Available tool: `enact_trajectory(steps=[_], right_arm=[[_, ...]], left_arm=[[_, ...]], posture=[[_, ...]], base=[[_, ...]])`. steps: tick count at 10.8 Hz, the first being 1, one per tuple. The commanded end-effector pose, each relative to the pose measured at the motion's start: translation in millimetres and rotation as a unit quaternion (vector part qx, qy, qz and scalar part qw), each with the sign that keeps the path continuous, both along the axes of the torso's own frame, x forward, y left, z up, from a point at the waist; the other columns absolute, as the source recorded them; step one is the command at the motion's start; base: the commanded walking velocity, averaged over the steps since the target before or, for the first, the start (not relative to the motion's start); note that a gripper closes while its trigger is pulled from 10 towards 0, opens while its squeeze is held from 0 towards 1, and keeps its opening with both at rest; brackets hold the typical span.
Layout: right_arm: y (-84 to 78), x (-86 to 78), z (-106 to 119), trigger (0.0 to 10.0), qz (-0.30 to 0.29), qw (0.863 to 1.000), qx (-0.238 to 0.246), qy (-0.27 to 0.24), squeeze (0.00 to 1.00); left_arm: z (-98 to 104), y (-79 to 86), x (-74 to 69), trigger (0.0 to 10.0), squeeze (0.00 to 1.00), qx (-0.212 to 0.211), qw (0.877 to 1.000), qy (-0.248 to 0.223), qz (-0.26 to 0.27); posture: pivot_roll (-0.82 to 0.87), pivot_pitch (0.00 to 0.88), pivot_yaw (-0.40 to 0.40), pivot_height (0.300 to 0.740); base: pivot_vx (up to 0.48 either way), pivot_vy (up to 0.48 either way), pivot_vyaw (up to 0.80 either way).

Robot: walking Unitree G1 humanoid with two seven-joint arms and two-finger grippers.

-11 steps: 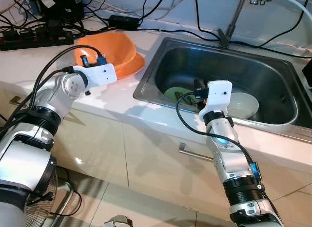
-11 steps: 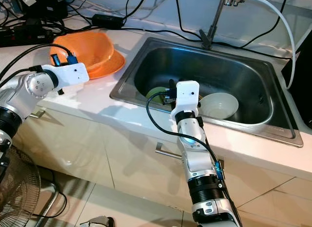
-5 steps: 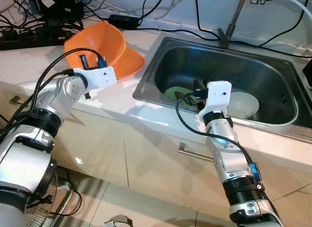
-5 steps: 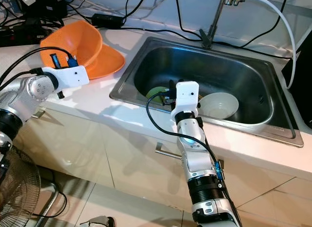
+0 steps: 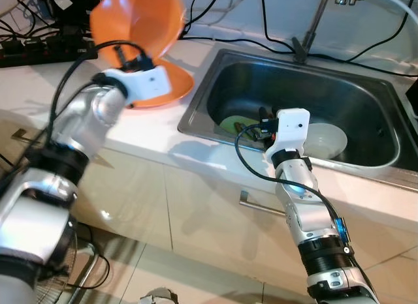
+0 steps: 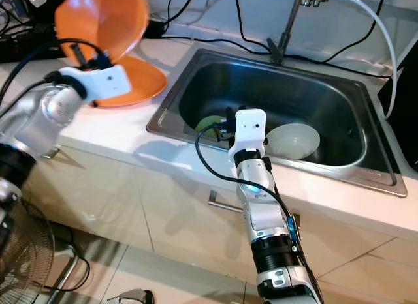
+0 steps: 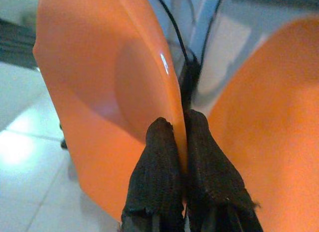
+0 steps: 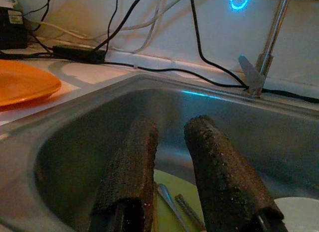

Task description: Kitchen organization

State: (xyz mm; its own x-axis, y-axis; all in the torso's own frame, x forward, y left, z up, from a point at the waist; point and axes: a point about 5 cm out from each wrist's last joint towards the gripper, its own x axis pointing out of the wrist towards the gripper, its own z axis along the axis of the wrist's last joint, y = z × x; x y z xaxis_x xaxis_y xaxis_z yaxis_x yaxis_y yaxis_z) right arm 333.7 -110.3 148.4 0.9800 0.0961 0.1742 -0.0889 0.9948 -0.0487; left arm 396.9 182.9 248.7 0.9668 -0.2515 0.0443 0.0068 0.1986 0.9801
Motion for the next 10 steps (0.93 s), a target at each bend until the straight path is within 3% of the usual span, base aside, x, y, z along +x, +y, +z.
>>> enact_trajectory(steps=[1, 3, 4, 6, 9, 10], right_arm=[[-2.2, 2.0, 3, 10.0, -0.007, 1.0, 0.003, -0.002, 0.0], [-5.0, 4.5, 11, 10.0, -0.008, 1.0, 0.015, -0.01, 0.0], [-8.7, 6.2, 18, 10.0, -0.01, 1.0, 0.023, -0.019, 1.0], [-13.9, 11.8, 43, 10.0, -0.004, 0.997, 0.06, -0.04, 1.0], [-5.1, 12.1, 70, 10.0, 0.036, 0.986, 0.161, -0.039, 1.0], [-2.5, 11.5, 73, 10.0, 0.05, 0.983, 0.174, -0.032, 1.0]], left_arm=[[7, -12.0, -2.7, 10.0, 0.0, -0.013, 0.999, -0.029, -0.023], [-18, -45.6, -14.1, 10.0, 0.0, -0.047, 0.997, -0.001, -0.065], [-29, -58.3, -22.0, 10.0, 0.0, -0.069, 0.994, 0.011, -0.082], [-49, -79.8, -34.7, 10.0, 0.0, -0.085, 0.991, 0.038, -0.1], [-58, -90.8, -43.5, 10.0, 0.0, -0.084, 0.99, 0.053, -0.103], [-58, -91.7, -44.3, 10.0, 0.0, -0.084, 0.99, 0.055, -0.101]], posture=[[0.08, 0.023, -0.037, 0.74], [0.07, 0.018, -0.036, 0.74], [0.06, 0.014, -0.036, 0.74], [0.06, 0.01, -0.036, 0.74], [0.05, 0.002, -0.033, 0.74], [0.05, 0.0, -0.034, 0.74]], base=[[0.0, 0.0, 0.0], [0.0, 0.0, 0.0], [0.0, 0.0, 0.0], [0.0, 0.0, 0.0], [0.0, 0.0, 0.0], [0.0, 0.0, 0.0]])
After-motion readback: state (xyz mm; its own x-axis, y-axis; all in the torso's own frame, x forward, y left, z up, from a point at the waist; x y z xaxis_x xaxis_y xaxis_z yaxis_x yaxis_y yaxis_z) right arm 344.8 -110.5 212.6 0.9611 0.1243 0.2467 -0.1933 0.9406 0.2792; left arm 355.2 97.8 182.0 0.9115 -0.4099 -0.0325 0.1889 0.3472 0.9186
